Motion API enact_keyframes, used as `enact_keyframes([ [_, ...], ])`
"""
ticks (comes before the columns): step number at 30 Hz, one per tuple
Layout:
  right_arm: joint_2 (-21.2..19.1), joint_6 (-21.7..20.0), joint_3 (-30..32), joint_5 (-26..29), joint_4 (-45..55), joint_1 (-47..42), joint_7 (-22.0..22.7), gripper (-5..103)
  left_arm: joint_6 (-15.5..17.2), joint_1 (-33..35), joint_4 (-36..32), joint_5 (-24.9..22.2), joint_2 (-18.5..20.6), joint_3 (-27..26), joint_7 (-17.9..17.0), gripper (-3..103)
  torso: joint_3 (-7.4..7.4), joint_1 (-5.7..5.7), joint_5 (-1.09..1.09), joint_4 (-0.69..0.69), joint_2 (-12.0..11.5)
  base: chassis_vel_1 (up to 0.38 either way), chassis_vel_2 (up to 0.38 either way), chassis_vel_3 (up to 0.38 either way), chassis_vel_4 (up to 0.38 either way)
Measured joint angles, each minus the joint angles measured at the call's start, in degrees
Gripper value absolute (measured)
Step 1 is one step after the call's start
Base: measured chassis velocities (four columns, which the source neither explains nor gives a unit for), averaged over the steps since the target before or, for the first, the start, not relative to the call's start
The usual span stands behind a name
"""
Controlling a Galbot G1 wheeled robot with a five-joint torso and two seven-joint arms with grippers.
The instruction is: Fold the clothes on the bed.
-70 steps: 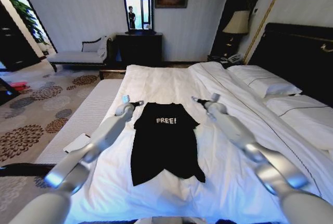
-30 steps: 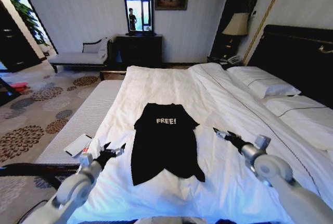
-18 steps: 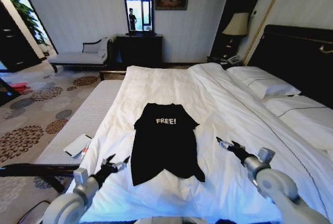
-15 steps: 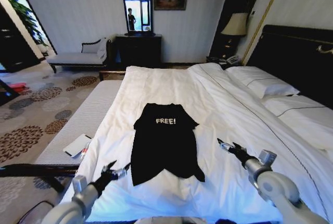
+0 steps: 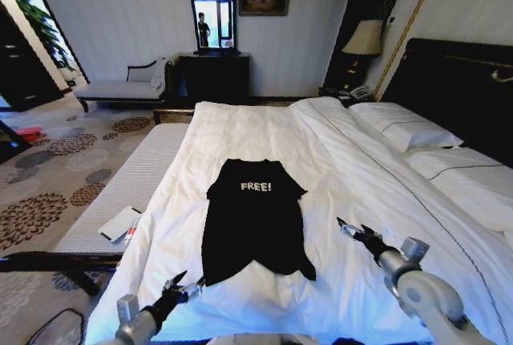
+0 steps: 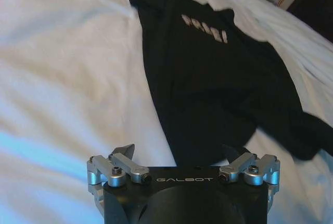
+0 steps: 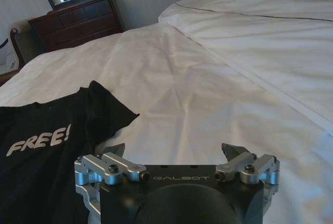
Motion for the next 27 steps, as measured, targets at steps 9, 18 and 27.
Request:
enact_keyframes([
  [9, 0.38, 0.06, -0.25, -0.36, -0.56, -0.08, -0.01, 100, -0.29, -3.69, 1.85, 1.14, -0.04, 6.37, -2.12, 93, 0.00, 0.00, 0.00, -0.01, -0.01, 0.000, 0.000, 0.000, 0.000],
  [18, 0.49, 0.12, -0.54, -0.50, -0.67, -0.13, -0.02, 100, -2.13, -5.84, 4.99, 2.37, 0.16, 10.07, -3.05, 75, 0.00, 0.00, 0.00, -0.01, -0.01, 0.000, 0.000, 0.000, 0.000],
  [27, 0.45, 0.16, -0.88, -0.88, -1.26, -0.13, -0.12, 100, -2.38, -7.13, 5.01, 1.65, 0.50, 10.08, -2.71, 44, 0.00, 0.00, 0.00, -0.01, -0.01, 0.000, 0.000, 0.000, 0.000],
])
